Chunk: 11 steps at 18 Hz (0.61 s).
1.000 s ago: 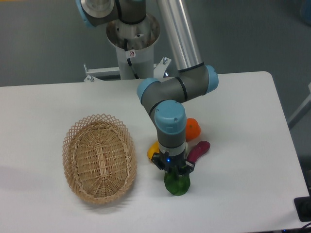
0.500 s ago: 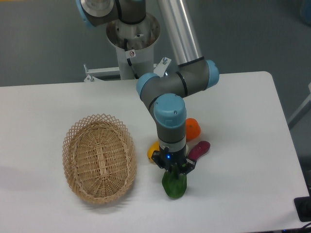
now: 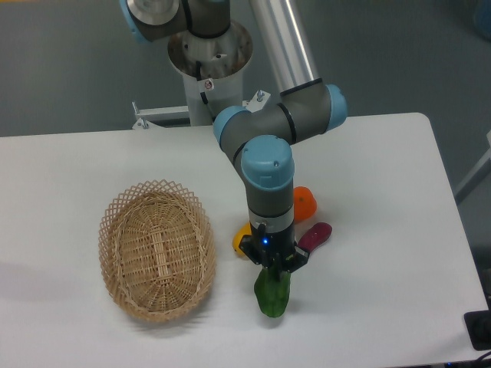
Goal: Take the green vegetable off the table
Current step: 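Lift the gripped bok choy up off the table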
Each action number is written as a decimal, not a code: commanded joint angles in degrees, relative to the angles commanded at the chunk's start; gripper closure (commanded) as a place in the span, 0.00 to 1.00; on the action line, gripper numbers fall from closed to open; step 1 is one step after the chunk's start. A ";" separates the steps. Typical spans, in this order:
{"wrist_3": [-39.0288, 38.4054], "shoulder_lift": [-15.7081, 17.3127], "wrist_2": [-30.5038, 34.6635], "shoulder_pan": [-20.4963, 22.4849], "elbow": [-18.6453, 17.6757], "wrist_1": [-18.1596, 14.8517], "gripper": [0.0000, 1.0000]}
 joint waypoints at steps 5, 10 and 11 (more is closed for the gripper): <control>0.00 0.61 -0.09 0.09 0.09 0.00 0.83; 0.00 3.24 -4.03 0.53 3.07 -0.52 0.83; 0.00 4.04 -4.74 0.61 3.42 -0.79 0.83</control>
